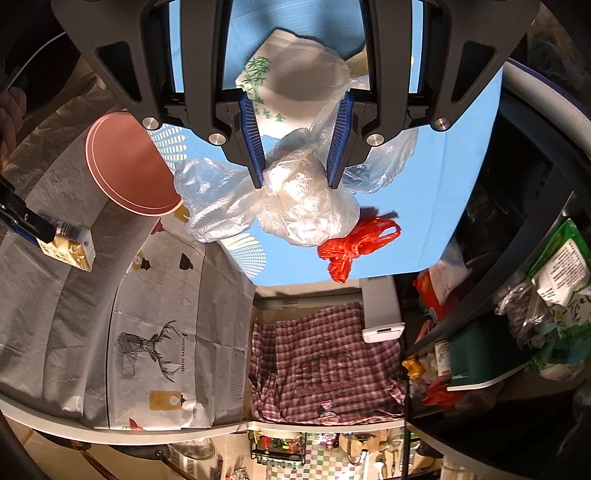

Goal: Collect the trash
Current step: 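Carry the plastic bag and tissue pack over the pink bin and release both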

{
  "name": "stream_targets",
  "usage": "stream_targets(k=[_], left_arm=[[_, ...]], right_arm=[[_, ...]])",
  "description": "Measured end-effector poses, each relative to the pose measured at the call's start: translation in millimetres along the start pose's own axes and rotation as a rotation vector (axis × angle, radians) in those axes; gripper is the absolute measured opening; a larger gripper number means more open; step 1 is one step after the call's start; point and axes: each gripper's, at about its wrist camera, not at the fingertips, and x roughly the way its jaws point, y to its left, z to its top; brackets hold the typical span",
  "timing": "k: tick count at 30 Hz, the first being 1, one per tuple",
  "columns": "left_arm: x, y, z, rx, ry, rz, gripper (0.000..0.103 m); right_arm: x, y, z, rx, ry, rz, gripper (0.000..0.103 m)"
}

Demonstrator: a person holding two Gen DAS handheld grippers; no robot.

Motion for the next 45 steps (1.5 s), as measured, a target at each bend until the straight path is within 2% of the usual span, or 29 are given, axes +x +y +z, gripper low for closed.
stream_targets(k=[22, 35, 45], left_arm=[[27.6, -80.7, 12.9, 0.085, 0.017, -0.068, 0.034], [65.8, -140.1, 21.1, 0.128, 0.052, -0.132, 0.034], [94.5, -168.1, 27.0, 0.132, 0.080, -0.172, 0.034]], right_arm=[[2.7, -63.8, -8.7, 0.106, 0.007, -0.150, 0.056], [13.5, -80.0, -11.7, 0.139, 0.028, -0.184, 0.056], [18.9, -88.3, -12.7, 0.156, 0.039, -0.200, 0.056]])
